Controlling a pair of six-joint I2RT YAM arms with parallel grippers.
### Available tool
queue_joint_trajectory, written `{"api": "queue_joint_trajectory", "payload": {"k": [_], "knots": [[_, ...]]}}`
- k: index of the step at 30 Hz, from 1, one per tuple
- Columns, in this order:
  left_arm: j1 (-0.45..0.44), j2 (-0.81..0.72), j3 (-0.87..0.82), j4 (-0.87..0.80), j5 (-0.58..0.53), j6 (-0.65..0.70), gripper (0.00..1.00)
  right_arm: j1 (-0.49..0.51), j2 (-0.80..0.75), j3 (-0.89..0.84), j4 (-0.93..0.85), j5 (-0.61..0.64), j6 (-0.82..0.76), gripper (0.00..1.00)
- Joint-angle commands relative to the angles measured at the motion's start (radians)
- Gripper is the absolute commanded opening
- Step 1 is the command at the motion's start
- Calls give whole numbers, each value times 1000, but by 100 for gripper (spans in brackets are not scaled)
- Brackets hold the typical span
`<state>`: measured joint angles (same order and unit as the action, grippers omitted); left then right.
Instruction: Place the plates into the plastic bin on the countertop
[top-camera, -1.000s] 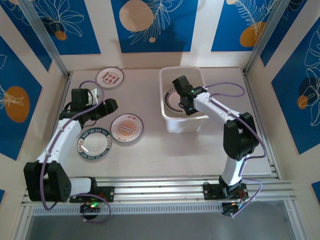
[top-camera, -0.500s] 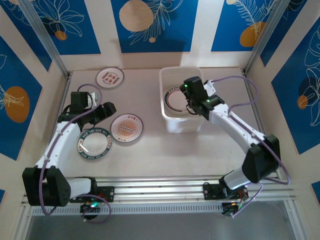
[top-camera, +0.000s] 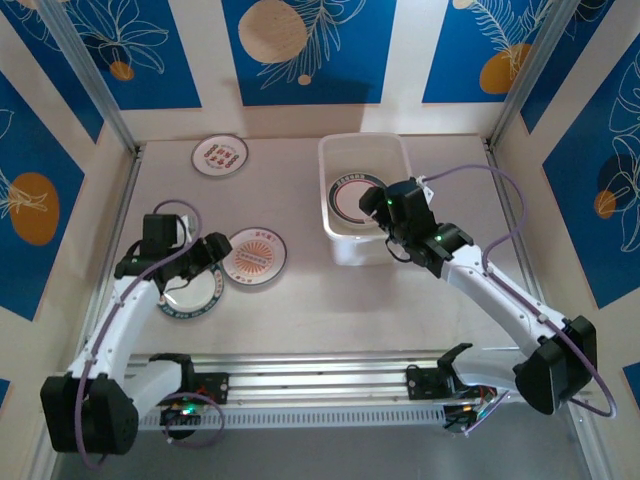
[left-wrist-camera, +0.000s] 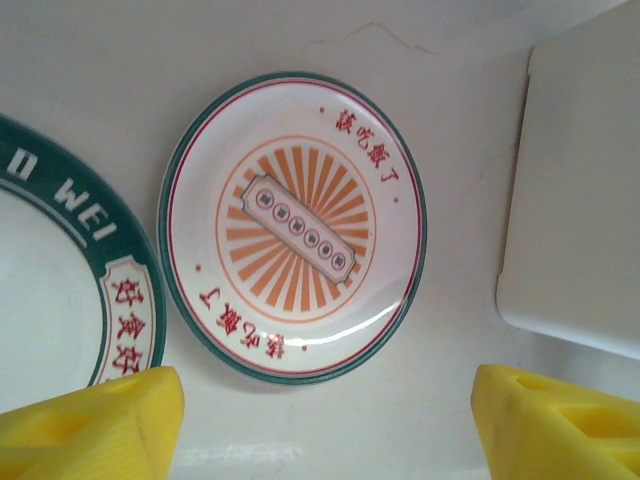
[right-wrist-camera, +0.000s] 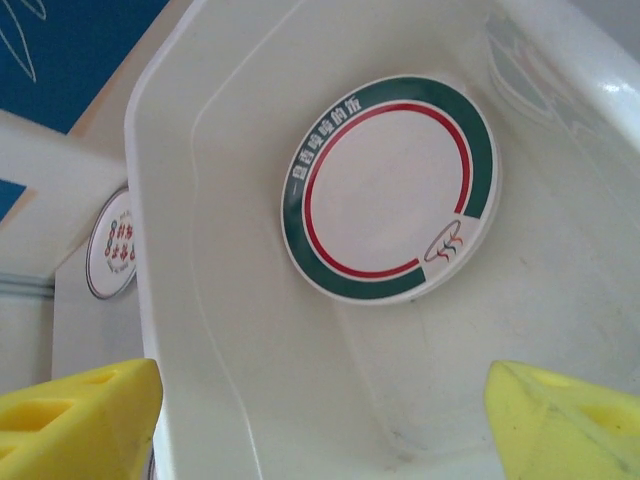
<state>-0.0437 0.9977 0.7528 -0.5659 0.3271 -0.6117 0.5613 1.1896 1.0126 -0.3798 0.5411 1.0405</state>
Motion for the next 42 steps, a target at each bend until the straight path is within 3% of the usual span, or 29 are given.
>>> {"api": "queue_joint_trajectory", "payload": {"k": [1,14,24,31,42], "knots": [[-14,-61,-50,9,-11,-62,76,18,-33,-32,25,-26,-58,84],[-100,-184,-205,-8,-67,-239,77,24,-33,-108,63,-80,-82,83],[-183,-103,-227,42,-95,-359,77,15,-42,-131,68,-93,-87,83],[-204,-18,-251,166,-88,-416,76,4,-75,-163,64,-91,-77,83],[-219,169,-215,286,-79,-418,71,-16,-84,-184,56,-99,-69,83]]}}
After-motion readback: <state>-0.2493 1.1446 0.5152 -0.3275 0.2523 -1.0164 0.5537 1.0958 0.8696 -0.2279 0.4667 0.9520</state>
